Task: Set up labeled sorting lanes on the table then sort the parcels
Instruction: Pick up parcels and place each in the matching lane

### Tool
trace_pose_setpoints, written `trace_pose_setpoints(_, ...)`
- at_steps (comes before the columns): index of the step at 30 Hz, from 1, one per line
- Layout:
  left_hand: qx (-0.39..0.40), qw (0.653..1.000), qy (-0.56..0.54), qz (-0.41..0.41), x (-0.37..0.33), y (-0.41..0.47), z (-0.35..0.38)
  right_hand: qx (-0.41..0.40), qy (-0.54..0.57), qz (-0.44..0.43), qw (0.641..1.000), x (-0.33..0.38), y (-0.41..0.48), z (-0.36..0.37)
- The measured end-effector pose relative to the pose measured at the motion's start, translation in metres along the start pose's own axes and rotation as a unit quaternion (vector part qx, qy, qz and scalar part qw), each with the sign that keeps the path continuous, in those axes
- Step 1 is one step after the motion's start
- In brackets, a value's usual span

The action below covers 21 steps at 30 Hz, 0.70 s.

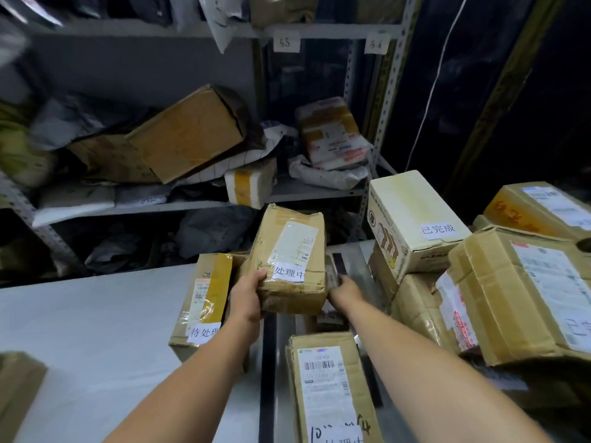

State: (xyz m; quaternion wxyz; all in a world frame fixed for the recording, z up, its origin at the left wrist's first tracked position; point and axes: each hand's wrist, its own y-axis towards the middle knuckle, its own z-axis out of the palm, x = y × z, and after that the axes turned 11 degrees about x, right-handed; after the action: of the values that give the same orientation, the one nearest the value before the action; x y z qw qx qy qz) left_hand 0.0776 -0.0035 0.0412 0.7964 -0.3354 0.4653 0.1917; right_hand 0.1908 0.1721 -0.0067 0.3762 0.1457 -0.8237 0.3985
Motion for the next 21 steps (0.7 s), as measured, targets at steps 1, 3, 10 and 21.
trace_pose_setpoints(1,-0.006,1.0,0.005,0.002,0.0,0.0,-0.003,0.019,-0.02,0.011,1.0,0.0,0.0,0.001)
trace_pose_setpoints(3,-0.023,1.0,0.001,0.009,-0.001,-0.003,-0.008,0.06,-0.049,0.026,0.997,-0.003,0.002,0.004)
trace_pose_setpoints(10,-0.041,0.999,-0.021,0.008,-0.003,-0.01,-0.018,0.077,-0.138,0.074,0.985,-0.004,0.02,0.013)
trace_pose_setpoints(21,-0.019,1.0,-0.013,0.012,-0.015,-0.018,-0.016,-0.045,-0.089,0.015,0.995,0.0,0.005,-0.007)
